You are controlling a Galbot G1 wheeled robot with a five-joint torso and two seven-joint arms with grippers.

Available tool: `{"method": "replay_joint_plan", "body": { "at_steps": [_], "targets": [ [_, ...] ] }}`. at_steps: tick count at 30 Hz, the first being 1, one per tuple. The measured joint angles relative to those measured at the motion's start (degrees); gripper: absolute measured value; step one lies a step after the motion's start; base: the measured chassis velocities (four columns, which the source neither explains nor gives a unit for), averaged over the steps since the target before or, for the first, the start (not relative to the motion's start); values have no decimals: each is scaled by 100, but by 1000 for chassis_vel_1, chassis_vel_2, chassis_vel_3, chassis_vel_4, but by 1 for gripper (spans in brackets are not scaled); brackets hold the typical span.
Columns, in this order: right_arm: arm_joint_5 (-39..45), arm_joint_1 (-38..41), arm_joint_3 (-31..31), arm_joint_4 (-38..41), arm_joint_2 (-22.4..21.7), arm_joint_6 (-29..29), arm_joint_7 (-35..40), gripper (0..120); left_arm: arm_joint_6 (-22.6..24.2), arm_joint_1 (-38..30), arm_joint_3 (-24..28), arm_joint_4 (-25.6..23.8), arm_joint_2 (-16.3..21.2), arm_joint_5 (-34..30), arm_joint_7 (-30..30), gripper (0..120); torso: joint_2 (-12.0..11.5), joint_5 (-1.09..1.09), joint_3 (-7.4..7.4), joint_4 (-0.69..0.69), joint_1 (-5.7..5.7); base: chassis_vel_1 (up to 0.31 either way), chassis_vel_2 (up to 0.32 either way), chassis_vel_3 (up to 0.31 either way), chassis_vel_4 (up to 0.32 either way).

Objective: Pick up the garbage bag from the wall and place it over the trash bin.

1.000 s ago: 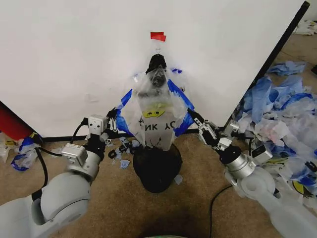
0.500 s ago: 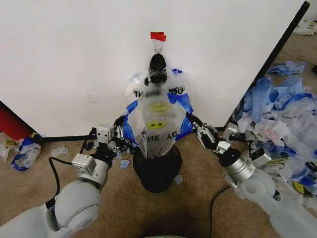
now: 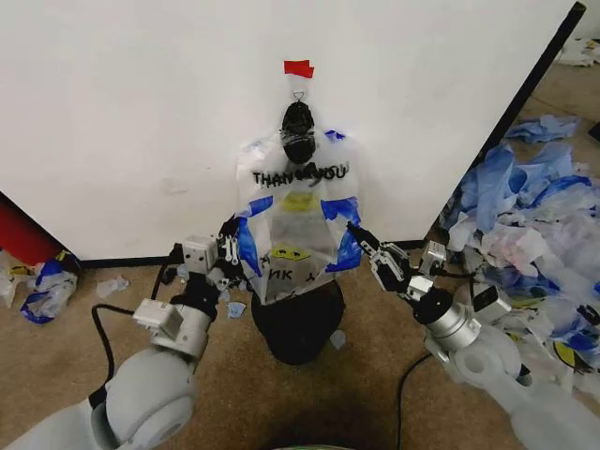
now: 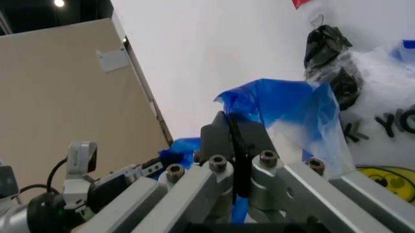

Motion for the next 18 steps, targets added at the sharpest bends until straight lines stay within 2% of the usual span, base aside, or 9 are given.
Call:
{"method": "replay_joint_plan", "body": {
  "at_steps": [7,14,18],
  "targets": [
    [23,-235,123,174,-129,-12,-51,0,-39,740,-204,-276,-243,376,105,0,0,0,0,-1,0,0,0,0,0],
    [-2,-614,191,403,-192,-10,-7,0,-60,1166,-351,-431,-483,582,110,0,0,0,0,-1,0,0,0,0,0],
    [-55,-742,158,580,-219,-11,-3,0,-43,1378,-711,-454,-484,583,101,0,0,0,0,-2,0,0,0,0,0]
  ]
}}
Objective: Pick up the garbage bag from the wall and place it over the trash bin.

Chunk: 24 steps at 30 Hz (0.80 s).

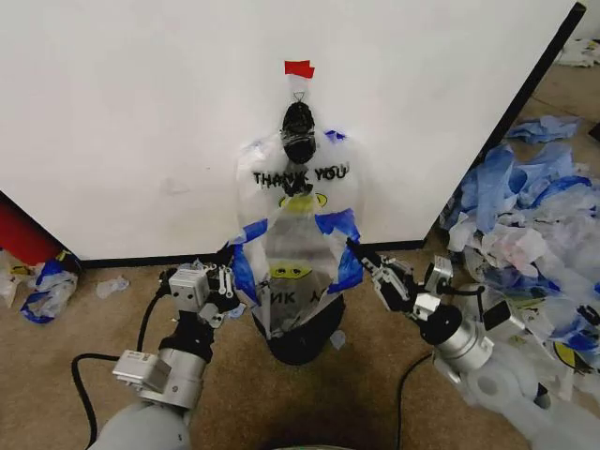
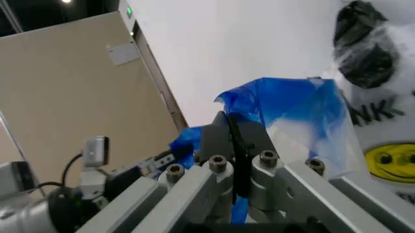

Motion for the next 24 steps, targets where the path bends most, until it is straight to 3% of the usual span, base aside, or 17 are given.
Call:
{"method": "replay_joint_plan", "body": {
  "at_steps": [7,15,24],
  "targets": [
    [58,8,70,233,-112,-19,112,0,46,425,-568,0,54,-143,22,0,0,0,0,2,0,0,0,0,0],
    [129,-98,240,426,-160,-53,266,0,71,777,-866,-19,52,-216,104,0,0,1,0,1,0,0,0,0,0],
    [280,-159,494,665,-222,-93,346,0,186,715,-1207,-15,192,-629,156,0,0,0,0,-1,1,0,0,0,0]
  ]
}}
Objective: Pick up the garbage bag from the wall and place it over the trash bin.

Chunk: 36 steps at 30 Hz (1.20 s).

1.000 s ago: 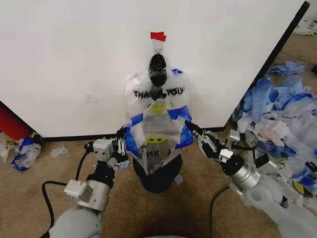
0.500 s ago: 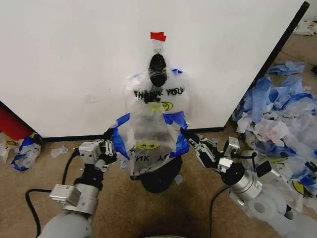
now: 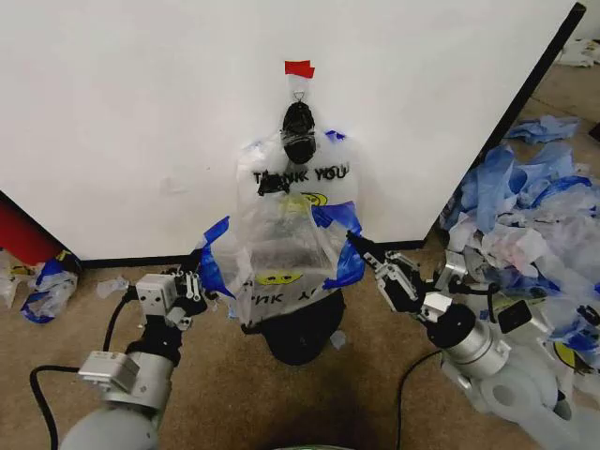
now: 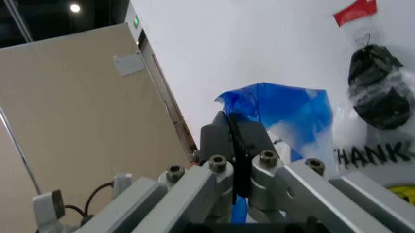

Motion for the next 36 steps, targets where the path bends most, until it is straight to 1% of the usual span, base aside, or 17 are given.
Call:
{"method": "replay_joint_plan", "body": {
  "at_steps": [3,7,11,16,21,24,27,32,36],
  "targets": [
    [-17,-65,8,62,-1,-16,6,0,66,148,-90,4,-33,-152,-22,0,0,-1,0,1,0,0,0,0,0],
    [-108,-109,-103,31,59,-18,30,0,83,317,-64,6,-113,-103,7,0,0,0,0,2,0,0,0,0,0],
    [-222,-145,-297,-230,184,18,98,0,67,431,204,9,-261,33,8,0,0,1,0,2,0,0,0,0,0],
    [-322,-106,-526,-556,313,64,126,0,47,348,444,11,-330,66,-59,0,0,1,0,2,0,0,0,0,0],
    [-397,41,-754,-741,394,69,144,0,56,225,477,13,-229,38,-96,0,0,0,0,1,0,0,0,0,0],
    [-544,226,-1055,-997,536,116,168,0,12,140,617,14,-197,64,-136,0,0,0,0,1,0,0,0,0,0],
    [-714,368,-1277,-1262,708,188,191,0,-123,93,884,56,-380,217,-154,0,0,1,0,3,0,0,0,0,0],
    [-734,402,-1231,-1387,717,220,210,0,-152,47,1184,275,-579,352,-118,0,0,0,0,2,0,0,0,0,0],
    [-723,308,-1065,-1378,665,241,211,0,-156,110,1298,356,-626,460,-37,0,0,0,0,2,0,0,0,0,0]
  ]
}}
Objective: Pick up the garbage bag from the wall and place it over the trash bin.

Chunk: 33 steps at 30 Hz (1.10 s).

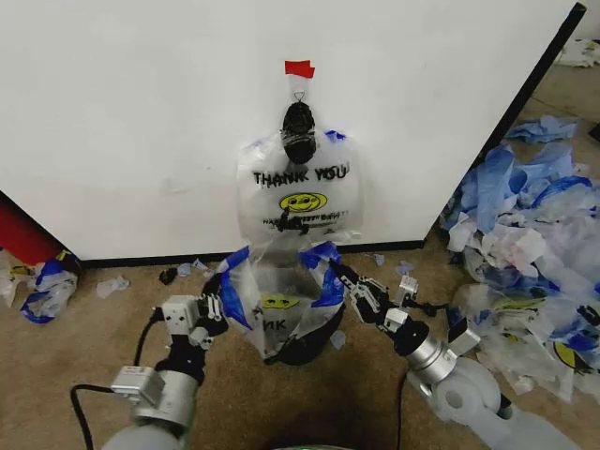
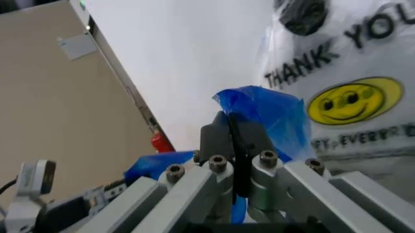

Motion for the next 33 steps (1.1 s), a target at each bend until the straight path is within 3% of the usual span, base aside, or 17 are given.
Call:
{"method": "replay_joint_plan", "body": {
  "at_steps": [7,19,27,33],
  "targets": [
    [-114,-474,380,7,-12,85,-120,0,-162,74,133,264,-74,282,54,0,0,1,0,0,0,0,0,0,0],
    [-1184,-1613,1192,-76,-110,341,-65,0,-494,402,577,666,-375,1014,98,0,0,0,-1,0,0,0,0,0,0],
    [-1522,-2062,1232,-187,2,585,-31,0,-642,538,869,1015,-559,1437,107,0,0,1,-1,0,0,0,0,0,0],
    [-1550,-1947,1160,-441,93,681,12,0,-726,498,996,1271,-670,1556,101,0,0,1,-1,0,-1,0,0,0,0]
  ]
}}
